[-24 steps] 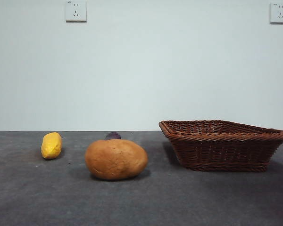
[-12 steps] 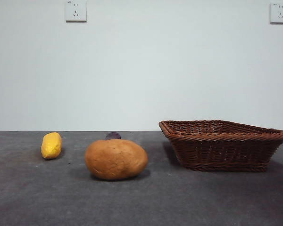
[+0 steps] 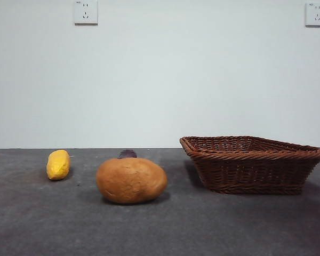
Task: Help me put the vegetables on the table into the basket
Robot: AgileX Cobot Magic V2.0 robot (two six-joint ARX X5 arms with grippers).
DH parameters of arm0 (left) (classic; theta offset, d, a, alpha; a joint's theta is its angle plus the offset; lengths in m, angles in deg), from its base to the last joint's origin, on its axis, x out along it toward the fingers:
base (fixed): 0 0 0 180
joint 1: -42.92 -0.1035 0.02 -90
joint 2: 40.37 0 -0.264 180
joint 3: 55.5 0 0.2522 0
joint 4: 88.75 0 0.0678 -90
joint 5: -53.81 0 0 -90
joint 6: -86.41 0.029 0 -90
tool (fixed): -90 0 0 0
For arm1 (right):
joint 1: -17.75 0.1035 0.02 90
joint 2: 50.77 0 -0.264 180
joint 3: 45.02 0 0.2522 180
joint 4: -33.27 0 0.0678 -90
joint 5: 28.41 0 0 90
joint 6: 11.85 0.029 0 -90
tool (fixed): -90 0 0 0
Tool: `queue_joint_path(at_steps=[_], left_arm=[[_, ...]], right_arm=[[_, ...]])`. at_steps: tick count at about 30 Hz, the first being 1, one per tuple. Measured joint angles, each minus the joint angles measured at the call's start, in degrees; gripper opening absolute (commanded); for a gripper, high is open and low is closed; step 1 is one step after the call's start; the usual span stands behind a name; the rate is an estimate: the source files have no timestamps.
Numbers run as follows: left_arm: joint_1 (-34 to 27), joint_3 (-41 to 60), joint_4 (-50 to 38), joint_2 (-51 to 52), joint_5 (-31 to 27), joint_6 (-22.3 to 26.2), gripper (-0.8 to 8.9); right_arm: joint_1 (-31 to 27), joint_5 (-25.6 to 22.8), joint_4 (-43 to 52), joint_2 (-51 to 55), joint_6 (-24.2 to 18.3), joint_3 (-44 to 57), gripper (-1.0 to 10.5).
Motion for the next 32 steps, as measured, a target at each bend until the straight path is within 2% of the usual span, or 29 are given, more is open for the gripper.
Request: queue_joint_path(at_steps=[5,10,15,22,27,32], left_arm=[[0.0,-6.7,1.0,-0.9,3.6,-2.0,-0.05],[0.0,-11.7,2.1,-3.7,5.0,-5.9,-0.04],[0.0,-14.9,2.2,-7.1,7.3,-7.3,-0.03],[0.0,-15.1,6.3,-13.2,9.6,-9.0,-0.03],[0.0,-15.1,5.9,-18.8,11.8,-12.4,-0.03],[0.0,-15.1,5.4,-24.7,13.6,-13.8,-0.03]], right_arm=[[0.0,-0.1,-0.1,-0.5,3.4,-5.0,-0.1],[0.0,-0.2,0.4,-4.1,4.0,-12.1,-0.1],[0.0,-0.2,-1.6,-10.1,4.4,-19.8,-0.1],[0.0,-0.2,-10.1,-22.9,4.5,-32.4,-0.1],[0.0,1.0,-17.5,-34.2,4.5,-40.3,0.0],[0.0,2.3,-20.8,-44.7,4.5,-46.3,0.0]])
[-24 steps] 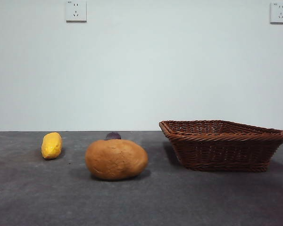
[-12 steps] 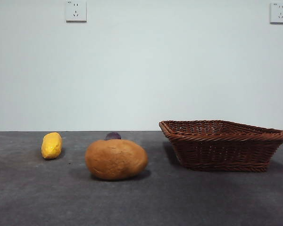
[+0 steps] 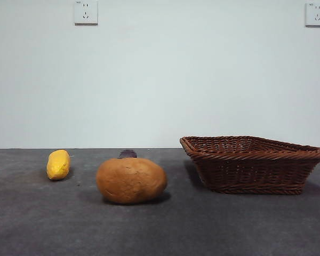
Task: Help me put the vegetables on the table into the basket
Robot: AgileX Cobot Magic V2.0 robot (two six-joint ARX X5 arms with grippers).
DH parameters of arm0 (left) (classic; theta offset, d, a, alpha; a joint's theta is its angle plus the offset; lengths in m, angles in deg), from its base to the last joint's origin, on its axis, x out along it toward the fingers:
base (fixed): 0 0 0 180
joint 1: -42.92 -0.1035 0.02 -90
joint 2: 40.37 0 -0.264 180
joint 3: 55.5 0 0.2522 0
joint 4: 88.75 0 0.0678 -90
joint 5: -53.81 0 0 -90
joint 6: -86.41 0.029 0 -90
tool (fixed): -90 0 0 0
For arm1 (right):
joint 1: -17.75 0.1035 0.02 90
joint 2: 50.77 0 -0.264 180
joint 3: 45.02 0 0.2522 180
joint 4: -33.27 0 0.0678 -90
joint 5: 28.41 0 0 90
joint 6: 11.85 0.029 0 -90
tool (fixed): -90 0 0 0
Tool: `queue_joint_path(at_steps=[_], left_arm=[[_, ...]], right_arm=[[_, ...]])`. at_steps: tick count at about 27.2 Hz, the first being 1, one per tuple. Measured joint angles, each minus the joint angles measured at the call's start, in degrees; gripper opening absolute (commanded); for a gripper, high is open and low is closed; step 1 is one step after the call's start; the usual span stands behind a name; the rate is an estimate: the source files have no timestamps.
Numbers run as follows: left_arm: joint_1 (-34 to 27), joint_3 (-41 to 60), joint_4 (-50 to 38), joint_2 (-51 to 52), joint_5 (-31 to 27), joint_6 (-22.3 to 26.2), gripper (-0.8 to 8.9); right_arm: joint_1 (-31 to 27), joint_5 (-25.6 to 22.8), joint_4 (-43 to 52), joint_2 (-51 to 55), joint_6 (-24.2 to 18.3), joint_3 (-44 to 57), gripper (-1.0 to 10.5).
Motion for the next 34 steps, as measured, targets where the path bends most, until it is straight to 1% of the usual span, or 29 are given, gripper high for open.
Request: queue_joint_path(at_steps=[4,6,9,10,13,15,16,17,18,19,20,22,30,34], left_arm=[[0.0,0.0,0.0,-4.5,2.4,-0.4,-0.03],[0.0,0.0,0.0,-7.7,4.3,-0.4,-0.03],[0.0,-1.0,0.0,-13.4,7.3,-0.4,-0.03],[0.0,-2.2,0.0,-15.4,9.0,-0.3,-0.03],[0.0,-6.7,0.0,-20.4,14.3,0.2,-0.03],[0.0,-9.5,0.0,-23.1,15.8,1.2,-0.03],[0.0,-10.8,0.0,-24.1,15.8,1.3,-0.03],[0.0,-12.3,0.0,-24.8,15.8,1.6,-0.03],[0.0,-13.7,-0.1,-25.2,15.8,1.9,-0.03],[0.0,-14.8,-0.1,-25.5,15.8,2.4,-0.03],[0.0,-15.7,-0.4,-25.6,15.8,3.2,-0.03],[0.0,-16.4,-1.0,-25.7,15.8,4.2,-0.03],[0.0,-16.3,-0.8,-25.8,15.8,4.7,-0.03],[0.0,-16.4,-0.3,-26.5,15.8,4.9,-0.03]], right_arm=[[0.0,0.7,-4.0,-5.3,0.2,-3.6,0.0],[0.0,3.7,-5.3,-8.3,-0.3,-5.1,0.0],[0.0,11.8,-8.0,-14.4,-3.9,-8.3,0.0],[0.0,13.1,-8.9,-16.6,-5.2,-9.5,0.0],[0.0,13.5,-12.0,-23.2,-8.2,-13.3,0.1],[0.0,13.5,-14.2,-27.6,-9.9,-16.2,0.1],[0.0,13.5,-15.2,-29.8,-10.8,-17.8,0.8],[0.0,13.5,-16.4,-32.0,-11.7,-19.4,2.4],[0.0,13.5,-17.2,-34.5,-12.3,-21.0,4.3],[0.0,13.5,-17.5,-36.3,-12.6,-22.1,5.4],[0.0,13.5,-17.8,-38.5,-12.8,-23.3,6.0],[0.0,13.5,-18.3,-42.4,-13.0,-26.1,6.0],[0.0,13.5,-19.3,-57.9,-14.5,-37.1,6.0],[0.1,13.5,-19.6,-63.5,-15.0,-40.0,5.9]])
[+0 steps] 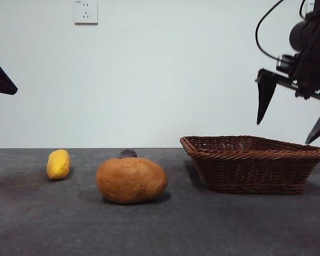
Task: Help me put the vegetables on the table into the basket
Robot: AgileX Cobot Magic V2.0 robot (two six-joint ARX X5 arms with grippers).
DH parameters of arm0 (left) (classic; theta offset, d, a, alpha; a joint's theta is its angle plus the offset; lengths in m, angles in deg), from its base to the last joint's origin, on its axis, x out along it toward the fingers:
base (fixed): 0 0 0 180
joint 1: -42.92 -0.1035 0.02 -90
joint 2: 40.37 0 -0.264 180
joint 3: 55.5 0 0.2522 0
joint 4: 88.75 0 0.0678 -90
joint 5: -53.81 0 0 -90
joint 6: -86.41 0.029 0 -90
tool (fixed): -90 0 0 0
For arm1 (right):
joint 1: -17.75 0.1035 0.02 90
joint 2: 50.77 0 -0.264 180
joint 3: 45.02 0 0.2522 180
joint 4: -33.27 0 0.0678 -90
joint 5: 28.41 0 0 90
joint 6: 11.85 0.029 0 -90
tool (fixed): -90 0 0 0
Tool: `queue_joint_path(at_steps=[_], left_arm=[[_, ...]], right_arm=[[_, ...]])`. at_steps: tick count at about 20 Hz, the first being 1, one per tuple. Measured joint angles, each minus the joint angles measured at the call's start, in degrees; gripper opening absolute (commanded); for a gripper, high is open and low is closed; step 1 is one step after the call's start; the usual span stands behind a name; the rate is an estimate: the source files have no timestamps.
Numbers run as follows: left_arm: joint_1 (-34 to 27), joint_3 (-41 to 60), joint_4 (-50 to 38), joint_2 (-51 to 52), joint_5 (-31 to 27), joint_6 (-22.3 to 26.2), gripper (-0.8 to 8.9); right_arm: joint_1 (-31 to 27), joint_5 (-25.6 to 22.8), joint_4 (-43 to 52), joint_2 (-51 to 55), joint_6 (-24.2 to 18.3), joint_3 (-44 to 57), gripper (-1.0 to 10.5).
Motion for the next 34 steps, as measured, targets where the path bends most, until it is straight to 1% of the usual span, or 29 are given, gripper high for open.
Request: queue_joint_path(at_steps=[6,7,8,10,11,15,17,19,20,22,23,24,26,27,29,30,32,34], left_arm=[[0.0,0.0,2.6,-1.1,0.0,2.8,-0.03],[0.0,0.0,2.6,-1.2,0.0,2.9,-0.03],[0.0,0.0,2.6,-1.3,0.0,3.0,-0.03],[0.0,0.0,2.7,-1.4,0.0,3.0,-0.03],[0.0,0.0,2.7,-1.4,0.0,3.2,-0.03],[0.0,0.0,3.1,-1.4,0.0,3.1,-0.03],[0.0,0.0,4.0,-1.5,0.0,2.3,-0.03],[0.0,0.0,6.0,-2.4,-0.1,1.0,-0.03],[0.0,-0.4,8.2,-3.3,-1.0,0.7,-0.01],[0.0,-3.6,14.2,-6.6,-5.2,0.5,0.10],[0.0,-6.7,17.4,-8.9,-7.0,0.7,0.75],[0.0,-10.0,20.4,-11.4,-8.3,1.2,1.62],[0.0,-17.1,25.6,-16.9,-9.6,3.0,2.62],[0.2,-21.0,27.3,-20.0,-10.1,3.9,3.11],[0.9,-27.5,28.9,-25.2,-10.5,4.9,4.40],[1.4,-30.4,29.8,-27.9,-11.1,5.3,4.81],[2.7,-35.9,32.6,-33.7,-14.6,5.8,4.81],[3.8,-41.5,34.0,-39.8,-19.2,5.9,4.81]], right_arm=[[0.3,0.0,-0.5,-7.3,-2.1,-1.2,5.9],[0.3,0.0,-0.6,-8.1,-2.6,-1.2,5.3],[0.3,0.0,-0.6,-8.7,-3.1,-1.2,4.1],[0.3,-0.1,-0.5,-9.4,-3.9,-1.2,0.8],[0.3,0.0,-0.3,-9.5,-4.4,-1.2,-0.2],[0.3,0.2,0.4,-9.5,-6.4,-1.2,-0.1],[0.3,1.8,0.3,-9.5,-6.7,-1.3,-0.1],[0.3,2.2,-0.6,-9.3,-7.3,-1.5,-0.1],[0.3,2.2,-1.1,-8.9,-7.3,-1.5,-0.1],[0.3,1.6,-2.7,-6.7,-7.3,-1.5,-0.1],[0.3,1.3,-3.8,-5.3,-7.3,-1.5,-0.1],[0.3,1.5,-4.2,-3.9,-7.3,-1.5,-0.1],[0.3,2.2,-5.5,-0.8,-7.6,-1.5,-0.1],[0.3,2.4,-7.0,0.9,-8.2,-1.5,-0.1],[0.3,2.4,-10.8,3.4,-10.1,-1.5,-0.1],[0.3,2.4,-12.5,4.2,-11.0,-1.5,-0.1],[0.3,2.4,-14.9,6.2,-12.5,-1.5,-0.1],[0.3,2.4,-15.7,9.0,-13.0,-1.5,-0.1]])
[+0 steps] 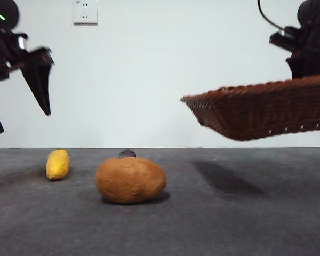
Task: Help me put the vegetables on the table into the basket
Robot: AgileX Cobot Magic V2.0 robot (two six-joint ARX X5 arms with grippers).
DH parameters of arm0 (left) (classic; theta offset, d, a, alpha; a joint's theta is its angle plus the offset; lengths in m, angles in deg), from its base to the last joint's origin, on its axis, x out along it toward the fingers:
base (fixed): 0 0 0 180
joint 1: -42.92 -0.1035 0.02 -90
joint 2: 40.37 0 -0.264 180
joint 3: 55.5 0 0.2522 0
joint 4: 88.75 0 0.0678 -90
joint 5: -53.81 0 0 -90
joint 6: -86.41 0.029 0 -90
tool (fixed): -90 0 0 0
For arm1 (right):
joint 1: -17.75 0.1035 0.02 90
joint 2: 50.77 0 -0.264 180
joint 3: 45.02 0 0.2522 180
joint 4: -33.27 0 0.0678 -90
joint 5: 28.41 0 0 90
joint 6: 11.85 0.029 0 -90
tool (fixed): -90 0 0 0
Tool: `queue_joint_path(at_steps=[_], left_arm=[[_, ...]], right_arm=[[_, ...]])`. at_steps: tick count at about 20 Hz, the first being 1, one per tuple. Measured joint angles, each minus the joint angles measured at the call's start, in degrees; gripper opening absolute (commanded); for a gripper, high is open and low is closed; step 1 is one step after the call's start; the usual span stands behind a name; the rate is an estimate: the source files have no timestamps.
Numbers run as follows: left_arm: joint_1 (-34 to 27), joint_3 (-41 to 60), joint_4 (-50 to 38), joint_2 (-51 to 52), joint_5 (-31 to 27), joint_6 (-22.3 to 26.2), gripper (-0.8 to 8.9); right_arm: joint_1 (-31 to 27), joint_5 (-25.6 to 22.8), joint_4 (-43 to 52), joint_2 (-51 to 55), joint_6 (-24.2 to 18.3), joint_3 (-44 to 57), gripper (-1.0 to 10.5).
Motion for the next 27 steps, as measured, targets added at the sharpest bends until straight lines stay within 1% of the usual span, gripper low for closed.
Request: queue_joint_path(at_steps=[1,3,6,9,12,17,19,21,22,25,27], left_arm=[[0.6,-2.7,0.1,-2.8,-2.3,0.0,4.81],[1.6,-7.7,0.7,-7.6,-5.1,0.0,4.81],[3.1,-14.0,1.6,-14.1,-6.1,-0.3,4.80],[4.7,-18.2,3.3,-19.4,-10.0,-0.7,4.80],[5.2,-18.6,2.6,-22.1,-10.3,-1.4,4.71],[5.4,-18.6,1.3,-24.0,-10.2,-2.2,4.70],[5.4,-18.6,1.3,-24.3,-10.3,-2.2,4.50],[5.4,-18.6,1.1,-24.6,-10.3,-2.2,2.79],[5.4,-18.6,1.1,-24.7,-10.3,-2.2,2.37],[5.4,-18.6,1.0,-24.7,-10.3,-2.2,0.06],[5.4,-18.6,0.5,-24.7,-10.2,-2.2,-0.13]], right_arm=[[0.0,0.0,-0.1,1.6,0.0,0.0,-0.1],[0.0,0.0,-0.2,4.5,-0.1,0.0,-0.1],[0.0,0.2,-0.5,7.8,-0.2,0.0,-0.1],[0.0,0.2,-1.7,10.0,-0.5,0.0,-0.1],[0.0,0.2,-2.0,10.5,-1.5,0.0,-0.1],[0.0,0.2,-2.2,10.5,-1.7,0.0,-0.1],[0.0,0.2,-2.2,10.5,-1.7,0.0,-0.1],[0.0,0.2,-2.2,10.5,-1.7,0.0,-0.1],[0.0,0.2,-2.3,10.5,-1.7,0.0,-0.1],[0.0,0.2,-3.1,10.5,-1.7,0.0,-0.1],[0.0,0.2,-3.4,10.5,-1.7,0.0,-0.1]])
